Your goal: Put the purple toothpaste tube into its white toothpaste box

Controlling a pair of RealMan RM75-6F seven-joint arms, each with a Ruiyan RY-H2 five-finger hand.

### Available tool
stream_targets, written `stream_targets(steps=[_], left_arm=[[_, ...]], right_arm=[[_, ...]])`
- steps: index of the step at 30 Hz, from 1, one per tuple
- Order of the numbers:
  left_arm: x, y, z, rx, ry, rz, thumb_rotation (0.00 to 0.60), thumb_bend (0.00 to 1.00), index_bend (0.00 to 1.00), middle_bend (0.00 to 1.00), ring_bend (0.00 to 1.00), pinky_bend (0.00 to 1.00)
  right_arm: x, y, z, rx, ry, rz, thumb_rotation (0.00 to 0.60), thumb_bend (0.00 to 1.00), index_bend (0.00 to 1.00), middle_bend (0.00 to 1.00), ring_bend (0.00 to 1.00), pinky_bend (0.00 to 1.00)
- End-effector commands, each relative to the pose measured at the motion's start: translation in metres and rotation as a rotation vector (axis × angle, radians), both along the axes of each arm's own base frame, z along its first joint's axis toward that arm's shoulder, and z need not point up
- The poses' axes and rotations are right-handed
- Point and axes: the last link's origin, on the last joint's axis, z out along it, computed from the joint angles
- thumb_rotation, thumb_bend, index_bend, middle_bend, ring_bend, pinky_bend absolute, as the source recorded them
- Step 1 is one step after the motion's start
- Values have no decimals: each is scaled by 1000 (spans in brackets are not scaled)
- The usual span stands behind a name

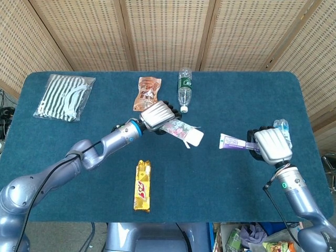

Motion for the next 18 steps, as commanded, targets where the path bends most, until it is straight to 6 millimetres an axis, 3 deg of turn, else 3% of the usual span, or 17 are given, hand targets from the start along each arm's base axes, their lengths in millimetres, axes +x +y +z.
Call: stream_targets(steps=[1,18], left_arm=[[10,-1,-6,-5,-13,6,600,255,447,458,398,370],[45,-12,-28,-36,-32,36,600,256,447,459,398,371]], right_arm=[[13,0,4,19,8,-21,600,624,564,608,458,440],[20,-4,-10,60,-29,-67,600,633,564,608,459,441]])
